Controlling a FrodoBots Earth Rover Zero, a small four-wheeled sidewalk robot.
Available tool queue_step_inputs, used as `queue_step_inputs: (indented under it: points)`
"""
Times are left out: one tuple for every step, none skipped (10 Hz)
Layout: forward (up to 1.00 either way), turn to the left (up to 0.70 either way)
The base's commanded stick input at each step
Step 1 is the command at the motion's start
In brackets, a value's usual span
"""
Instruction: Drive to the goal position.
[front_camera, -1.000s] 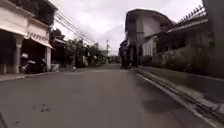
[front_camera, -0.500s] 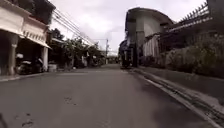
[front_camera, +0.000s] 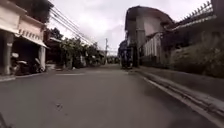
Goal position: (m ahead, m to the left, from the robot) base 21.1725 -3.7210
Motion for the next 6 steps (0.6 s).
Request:
queue_step_inputs:
  points:
    - [0.7, 0.0]
    - [0.7, 0.0]
    - [0.7, 0.0]
    - [0.7, 0.0]
    - [0.7, 0.0]
    - [0.7, 0.0]
